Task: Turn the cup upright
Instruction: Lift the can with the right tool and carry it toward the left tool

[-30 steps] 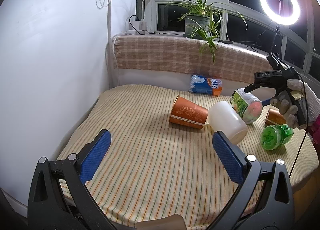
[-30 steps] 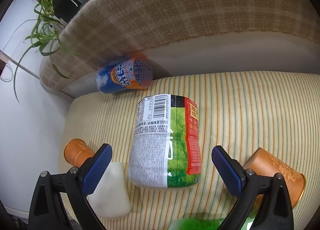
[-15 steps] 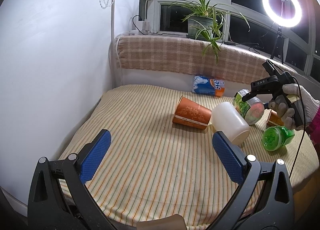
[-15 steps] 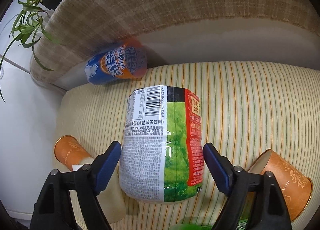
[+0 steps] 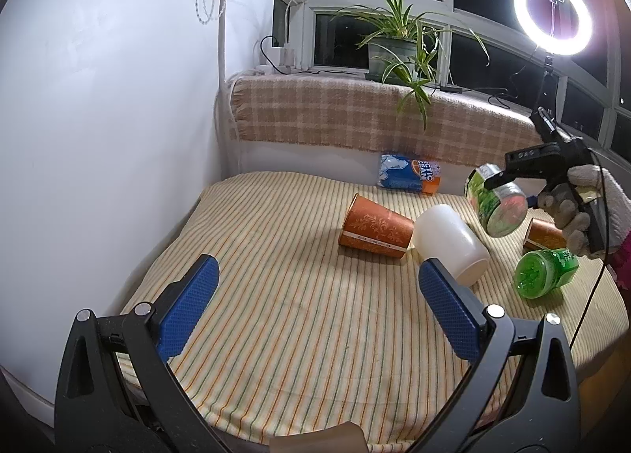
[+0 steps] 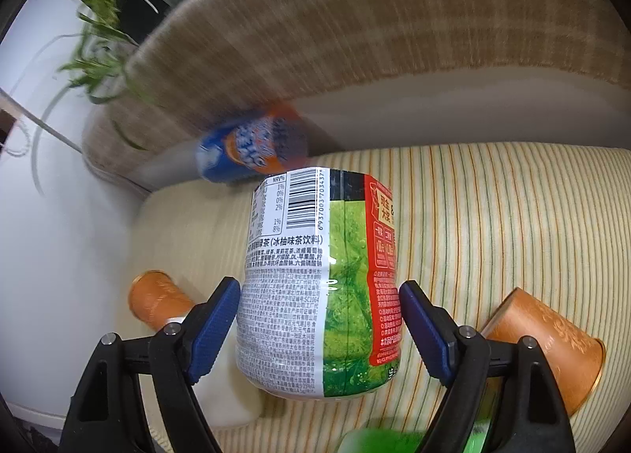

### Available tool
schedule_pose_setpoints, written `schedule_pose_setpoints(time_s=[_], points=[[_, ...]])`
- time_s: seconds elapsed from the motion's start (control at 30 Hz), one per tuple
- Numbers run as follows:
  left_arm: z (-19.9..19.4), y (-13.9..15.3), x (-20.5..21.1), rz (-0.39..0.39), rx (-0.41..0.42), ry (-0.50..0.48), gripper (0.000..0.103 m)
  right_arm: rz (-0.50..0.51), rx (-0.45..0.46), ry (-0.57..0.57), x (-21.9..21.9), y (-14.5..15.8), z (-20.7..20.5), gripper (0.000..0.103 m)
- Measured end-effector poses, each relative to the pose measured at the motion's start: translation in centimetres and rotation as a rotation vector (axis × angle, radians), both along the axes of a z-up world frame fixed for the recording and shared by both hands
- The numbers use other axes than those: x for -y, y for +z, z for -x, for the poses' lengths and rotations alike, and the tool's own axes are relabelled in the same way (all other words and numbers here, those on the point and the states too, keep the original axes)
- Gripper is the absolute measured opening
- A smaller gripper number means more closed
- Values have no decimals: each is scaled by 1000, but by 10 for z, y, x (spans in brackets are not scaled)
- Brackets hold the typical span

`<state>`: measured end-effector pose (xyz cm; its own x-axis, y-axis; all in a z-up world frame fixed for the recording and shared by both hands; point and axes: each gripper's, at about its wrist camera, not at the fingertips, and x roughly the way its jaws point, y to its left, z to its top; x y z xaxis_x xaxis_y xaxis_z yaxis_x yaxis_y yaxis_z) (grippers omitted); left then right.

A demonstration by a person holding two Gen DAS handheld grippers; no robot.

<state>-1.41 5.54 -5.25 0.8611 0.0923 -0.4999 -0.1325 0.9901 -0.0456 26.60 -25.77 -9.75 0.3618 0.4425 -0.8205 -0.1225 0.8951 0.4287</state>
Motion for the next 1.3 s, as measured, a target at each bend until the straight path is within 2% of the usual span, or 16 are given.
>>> schedule_pose_setpoints(time_s=[0.23,0.43,0.67,0.9,1.13,1.3], points=[[-1,3,4,-3,10,-15,103,-60,75,36,-2,33,52,84],[-3,2,9,18,1,-40,103,-106,107,44,-3,44,108,84],[-5,2,14,32,-11,-70,103,-173,45,42,-4,25,158,84],[-6,0,16,45,-30,-89,103,-213,-31,10,-3,-8,187,84],[-8,-1,19,74,-48,-111,103,-224,-113,-29,-6,-34,192,85],[-11,0,25,88,-56,-141,103,-223,-129,-35,-6,-42,188,85]])
